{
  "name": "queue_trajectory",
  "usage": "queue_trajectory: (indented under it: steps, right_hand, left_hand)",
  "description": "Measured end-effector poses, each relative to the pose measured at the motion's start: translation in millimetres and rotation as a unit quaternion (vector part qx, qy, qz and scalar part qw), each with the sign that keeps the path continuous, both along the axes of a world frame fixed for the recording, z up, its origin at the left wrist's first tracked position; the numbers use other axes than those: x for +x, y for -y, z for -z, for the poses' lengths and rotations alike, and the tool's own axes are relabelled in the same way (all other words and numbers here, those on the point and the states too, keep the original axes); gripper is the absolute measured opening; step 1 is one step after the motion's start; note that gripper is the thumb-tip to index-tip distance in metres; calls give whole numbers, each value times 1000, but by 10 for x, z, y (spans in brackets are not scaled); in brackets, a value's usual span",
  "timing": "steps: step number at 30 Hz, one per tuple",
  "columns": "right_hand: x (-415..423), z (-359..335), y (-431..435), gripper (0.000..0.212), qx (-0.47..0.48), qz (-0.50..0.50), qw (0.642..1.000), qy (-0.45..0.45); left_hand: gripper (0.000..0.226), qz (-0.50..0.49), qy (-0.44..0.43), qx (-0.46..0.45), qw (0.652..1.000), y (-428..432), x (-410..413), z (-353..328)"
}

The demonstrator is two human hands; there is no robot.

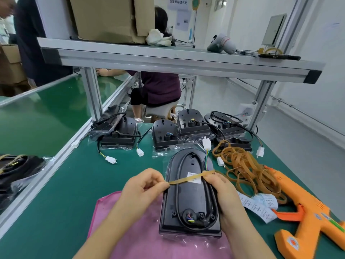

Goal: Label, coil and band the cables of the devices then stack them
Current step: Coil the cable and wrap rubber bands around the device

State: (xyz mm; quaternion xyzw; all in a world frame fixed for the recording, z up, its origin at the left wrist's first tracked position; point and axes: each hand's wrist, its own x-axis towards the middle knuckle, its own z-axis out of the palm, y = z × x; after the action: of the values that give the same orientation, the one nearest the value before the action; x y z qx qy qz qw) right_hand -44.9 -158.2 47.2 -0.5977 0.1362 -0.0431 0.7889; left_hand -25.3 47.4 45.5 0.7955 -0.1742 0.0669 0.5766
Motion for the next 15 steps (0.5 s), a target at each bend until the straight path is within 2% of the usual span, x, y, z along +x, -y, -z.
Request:
queue_trajectory:
  steps: [2,5,7,9,10,12,13,15]
  right_hand:
    - [0,14,-45,6,-8,-4,1000,-1]
    - [7,1,-113,5,-45,-3,999,2]
    - [1,-25,-132,20,-78,-1,997,2]
    - [-14,-53,-150,30,-103,7,995,2]
    - [-20,-68,-161,31,-114,14,993,4]
    - [-33,-94,-193,33,-135,26,990,10]
    - [-41,-111,-211,35,-144,28,989,16]
    - [-61,-143,-252,38,-162,29,986,27]
  left_hand:
    - [22,-13,-15,-13,1000,15,17,-28]
    - [27,-36,10,2,999,22,30,-80]
    - [24,-61,12,19,998,17,48,-89]
    - [18,-81,-33,-18,996,7,78,-85]
    - [33,-64,-85,-54,993,22,74,-88]
    - [86,7,-195,-128,972,107,51,-34]
    - [106,34,-228,-146,962,173,32,-3]
    - [119,53,-260,-183,947,290,18,67]
